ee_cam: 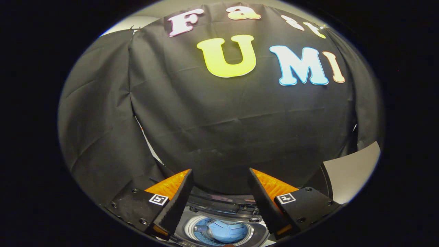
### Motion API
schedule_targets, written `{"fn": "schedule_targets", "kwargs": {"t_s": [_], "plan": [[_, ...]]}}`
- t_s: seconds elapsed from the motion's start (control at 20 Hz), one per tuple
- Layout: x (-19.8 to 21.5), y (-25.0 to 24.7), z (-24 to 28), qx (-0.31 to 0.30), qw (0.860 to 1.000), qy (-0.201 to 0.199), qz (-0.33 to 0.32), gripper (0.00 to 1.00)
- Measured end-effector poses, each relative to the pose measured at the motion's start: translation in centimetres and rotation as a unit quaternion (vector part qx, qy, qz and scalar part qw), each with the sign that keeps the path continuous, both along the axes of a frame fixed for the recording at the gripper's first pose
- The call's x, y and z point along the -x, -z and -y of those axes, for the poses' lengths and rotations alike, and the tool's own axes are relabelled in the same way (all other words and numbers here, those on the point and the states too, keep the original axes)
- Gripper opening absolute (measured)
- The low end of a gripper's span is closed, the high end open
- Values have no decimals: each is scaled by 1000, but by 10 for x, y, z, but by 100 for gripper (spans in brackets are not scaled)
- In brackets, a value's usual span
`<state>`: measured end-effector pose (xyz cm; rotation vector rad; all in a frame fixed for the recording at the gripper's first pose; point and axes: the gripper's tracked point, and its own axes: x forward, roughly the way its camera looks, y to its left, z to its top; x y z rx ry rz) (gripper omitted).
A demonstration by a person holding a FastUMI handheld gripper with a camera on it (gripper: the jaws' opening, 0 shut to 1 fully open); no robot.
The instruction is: Put the clothes into the washing machine and then close the washing machine lid.
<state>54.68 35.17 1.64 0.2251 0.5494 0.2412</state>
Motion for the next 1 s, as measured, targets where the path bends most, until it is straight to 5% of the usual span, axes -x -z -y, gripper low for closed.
{"fn": "schedule_targets", "kwargs": {"t_s": [0.45,1.0], "plan": [[-27,63,-3,7,997,19,-75,99],[-26,71,-5,35,994,24,-98,99]]}}
